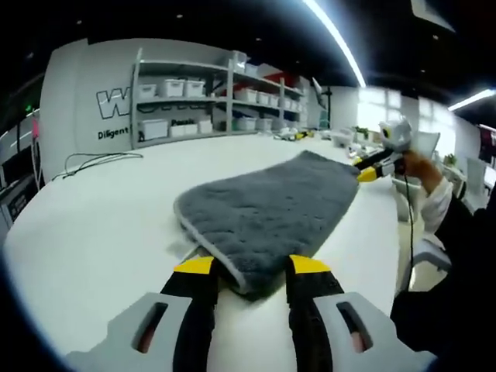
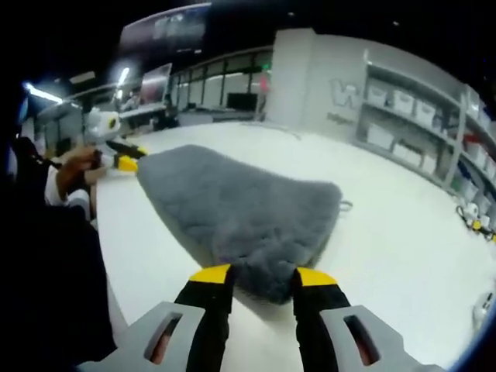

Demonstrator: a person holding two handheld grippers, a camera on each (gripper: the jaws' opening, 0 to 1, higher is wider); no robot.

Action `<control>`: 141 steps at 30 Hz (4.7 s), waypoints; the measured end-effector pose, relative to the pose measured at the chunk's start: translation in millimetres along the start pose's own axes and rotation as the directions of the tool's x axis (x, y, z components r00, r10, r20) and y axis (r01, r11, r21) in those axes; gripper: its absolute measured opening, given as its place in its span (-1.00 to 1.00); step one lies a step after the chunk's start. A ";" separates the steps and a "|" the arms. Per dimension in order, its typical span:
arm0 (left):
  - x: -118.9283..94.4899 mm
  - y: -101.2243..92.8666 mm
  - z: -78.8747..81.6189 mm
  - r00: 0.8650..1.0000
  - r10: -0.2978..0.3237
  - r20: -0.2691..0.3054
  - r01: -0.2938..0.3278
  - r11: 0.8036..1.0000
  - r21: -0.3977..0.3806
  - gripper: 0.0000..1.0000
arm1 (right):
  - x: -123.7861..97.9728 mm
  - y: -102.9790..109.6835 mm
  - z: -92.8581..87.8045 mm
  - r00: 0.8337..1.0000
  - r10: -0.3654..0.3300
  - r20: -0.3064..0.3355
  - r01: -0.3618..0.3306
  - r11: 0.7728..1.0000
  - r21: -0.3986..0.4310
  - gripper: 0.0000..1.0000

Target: Open the folded towel by lifting each exposed corner and separating the folded layers until the towel lies flat within the target outline without major curled edges

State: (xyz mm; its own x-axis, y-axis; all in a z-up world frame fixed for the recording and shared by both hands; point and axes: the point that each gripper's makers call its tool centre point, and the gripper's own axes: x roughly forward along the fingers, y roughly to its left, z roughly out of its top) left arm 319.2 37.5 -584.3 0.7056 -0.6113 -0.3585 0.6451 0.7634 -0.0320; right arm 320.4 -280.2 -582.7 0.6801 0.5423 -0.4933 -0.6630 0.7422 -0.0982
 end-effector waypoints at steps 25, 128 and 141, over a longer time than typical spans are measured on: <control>4.9 2.0 -3.4 0.998 -0.055 -0.032 0.053 0.998 -0.045 -0.70 | -6.7 7.3 -10.5 0.998 0.059 0.027 -0.062 0.987 0.147 -0.81; 48.2 50.9 23.1 0.987 0.032 -0.160 -0.017 0.996 0.093 -0.73 | -26.4 80.4 -19.5 0.946 0.324 0.022 -0.319 0.913 0.254 -0.89; 59.5 58.7 26.6 0.986 -0.032 -0.163 0.048 0.994 0.094 -0.71 | -27.3 90.3 -19.1 0.936 0.351 0.012 -0.343 0.906 0.247 -0.91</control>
State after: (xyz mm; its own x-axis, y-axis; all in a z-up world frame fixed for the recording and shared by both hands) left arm 406.8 40.4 -582.7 0.6271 -0.5932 -0.5049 0.7028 0.7103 0.0383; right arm 236.0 -235.5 -594.5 0.4082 0.7730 -0.4857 -0.7567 0.5841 0.2937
